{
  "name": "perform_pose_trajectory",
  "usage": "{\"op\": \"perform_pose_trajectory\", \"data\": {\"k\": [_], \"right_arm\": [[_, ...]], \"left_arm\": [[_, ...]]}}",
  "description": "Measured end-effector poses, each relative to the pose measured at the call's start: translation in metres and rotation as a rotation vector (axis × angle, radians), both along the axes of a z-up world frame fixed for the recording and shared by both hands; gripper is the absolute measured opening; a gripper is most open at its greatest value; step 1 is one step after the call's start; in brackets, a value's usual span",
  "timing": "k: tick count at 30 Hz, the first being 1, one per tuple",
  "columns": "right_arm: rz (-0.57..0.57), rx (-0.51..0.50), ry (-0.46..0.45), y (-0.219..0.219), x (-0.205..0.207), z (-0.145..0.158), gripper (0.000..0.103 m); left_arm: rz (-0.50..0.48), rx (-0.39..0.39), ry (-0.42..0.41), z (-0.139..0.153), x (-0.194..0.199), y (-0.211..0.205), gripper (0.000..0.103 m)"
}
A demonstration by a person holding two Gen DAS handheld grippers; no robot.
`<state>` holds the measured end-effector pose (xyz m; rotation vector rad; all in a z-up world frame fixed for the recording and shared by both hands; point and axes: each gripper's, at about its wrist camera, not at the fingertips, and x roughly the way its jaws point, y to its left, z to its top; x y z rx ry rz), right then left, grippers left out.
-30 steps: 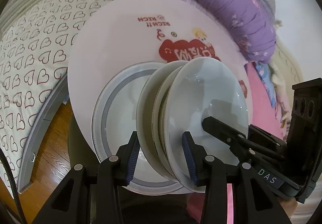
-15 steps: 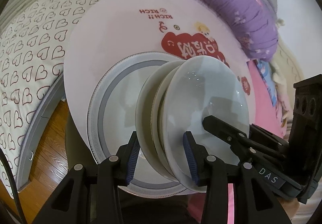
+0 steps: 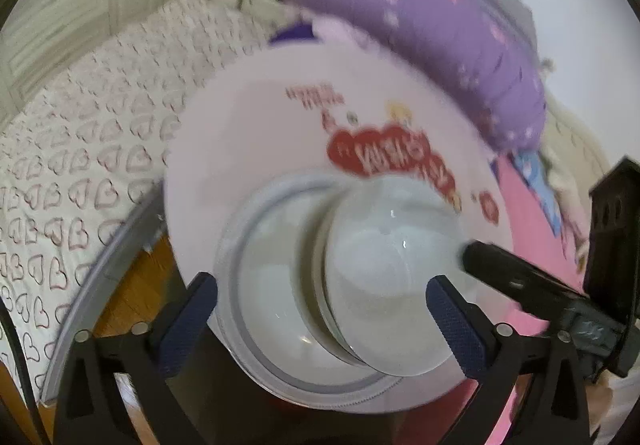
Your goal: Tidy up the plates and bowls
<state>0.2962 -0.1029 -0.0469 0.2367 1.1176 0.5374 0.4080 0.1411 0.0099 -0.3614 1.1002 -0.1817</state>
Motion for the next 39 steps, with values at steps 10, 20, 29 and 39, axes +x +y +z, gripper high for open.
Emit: {"op": "perform_pose_trajectory", "data": {"k": [10, 20, 29, 39], "right_arm": [[-0.079, 0.051, -0.147, -0.023, -0.037, 0.044, 0.103], [-0.137, -0.043, -0.409, -0.035, -0.123, 0.087, 0.103], [-0.235, -0.123, -0.566, -0.053, -0.195, 0.103, 0.103], [-0.322, -0.148, -0.637, -0.061, -0.242, 0.104, 0.103]], "left_arm": [[0.062, 0.156, -0.237, 0.034, -0.064, -0.012, 0.102], [0.055, 0.386, -0.569, 0.07, -0.187, -0.053, 0.102], [0.126, 0.384, -0.723, 0.075, -0.29, -0.07, 0.102], [0.122, 0.357, -0.79, 0.053, -0.37, -0.075, 0.102]]}}
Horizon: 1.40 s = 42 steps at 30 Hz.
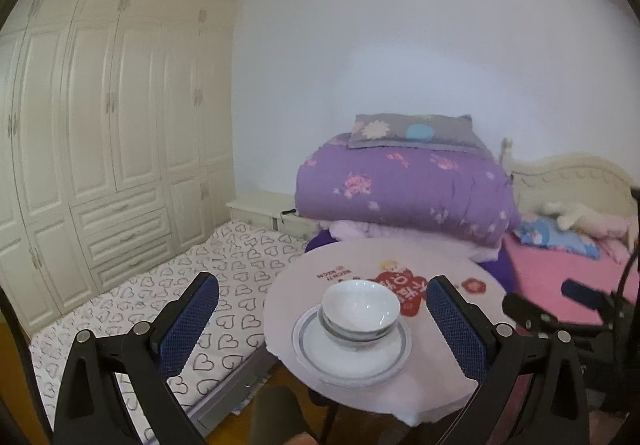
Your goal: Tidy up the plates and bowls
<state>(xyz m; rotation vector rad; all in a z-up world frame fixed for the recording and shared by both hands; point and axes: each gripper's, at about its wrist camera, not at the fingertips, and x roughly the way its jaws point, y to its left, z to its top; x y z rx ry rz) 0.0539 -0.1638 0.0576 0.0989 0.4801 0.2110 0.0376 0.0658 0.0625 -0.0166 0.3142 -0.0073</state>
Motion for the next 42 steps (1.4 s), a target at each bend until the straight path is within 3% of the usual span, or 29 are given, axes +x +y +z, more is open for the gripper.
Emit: {"op": "perform_pose_trajectory", "data": {"k": [8, 42], "right_arm": [[-0.008, -0.015, -0.012, 0.008, -0.014, -0.005, 0.103], [0.0, -0.04, -0.056, 0.02, -0.03, 0.001, 0.103]], "left_arm": [[0.021, -0.014, 0.026, -0.013, -0.03, 0.009, 0.102], [0.022, -0.028, 0.004, 0.007, -0.026, 0.015, 0.102]]}}
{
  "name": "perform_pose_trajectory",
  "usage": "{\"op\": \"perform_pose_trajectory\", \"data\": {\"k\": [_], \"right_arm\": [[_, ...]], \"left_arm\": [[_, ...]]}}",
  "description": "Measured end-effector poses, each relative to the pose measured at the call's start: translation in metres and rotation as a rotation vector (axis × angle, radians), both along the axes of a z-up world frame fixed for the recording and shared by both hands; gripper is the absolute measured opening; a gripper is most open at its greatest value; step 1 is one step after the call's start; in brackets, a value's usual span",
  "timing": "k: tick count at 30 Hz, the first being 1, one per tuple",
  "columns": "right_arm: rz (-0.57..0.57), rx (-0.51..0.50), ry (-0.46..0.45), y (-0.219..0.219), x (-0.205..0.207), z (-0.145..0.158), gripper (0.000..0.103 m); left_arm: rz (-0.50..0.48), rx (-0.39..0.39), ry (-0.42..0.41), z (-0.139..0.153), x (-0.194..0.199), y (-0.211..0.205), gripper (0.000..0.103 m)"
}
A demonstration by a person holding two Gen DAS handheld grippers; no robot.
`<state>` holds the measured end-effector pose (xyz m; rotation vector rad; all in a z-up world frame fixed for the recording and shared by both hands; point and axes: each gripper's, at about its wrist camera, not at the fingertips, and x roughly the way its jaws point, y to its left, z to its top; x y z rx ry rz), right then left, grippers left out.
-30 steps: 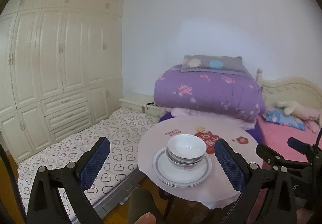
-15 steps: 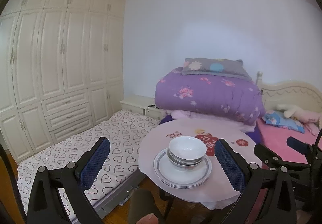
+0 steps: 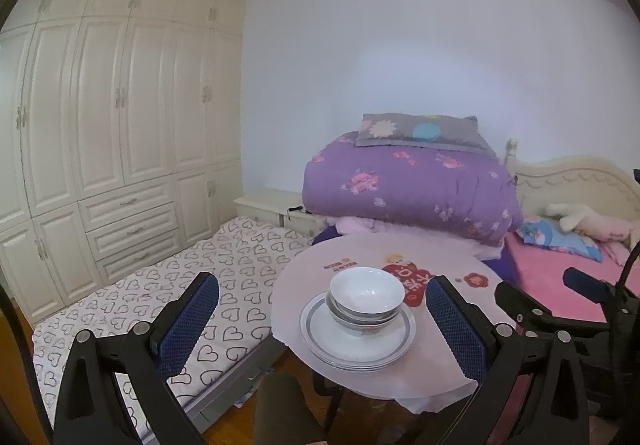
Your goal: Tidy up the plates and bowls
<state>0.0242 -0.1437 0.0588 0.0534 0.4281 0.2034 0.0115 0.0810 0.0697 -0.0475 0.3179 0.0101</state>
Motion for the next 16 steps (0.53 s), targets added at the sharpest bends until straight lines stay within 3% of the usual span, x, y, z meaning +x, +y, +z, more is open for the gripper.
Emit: {"op": "perform_pose_trajectory", "data": {"k": [16], "right_arm": [[0.012, 0.0, 0.006, 0.0052, -0.0012, 0.0046, 0.103]], "left_arm": [[-0.015, -0.023, -0.004, -0.0002, -0.0026, 0.0066, 0.102]]}}
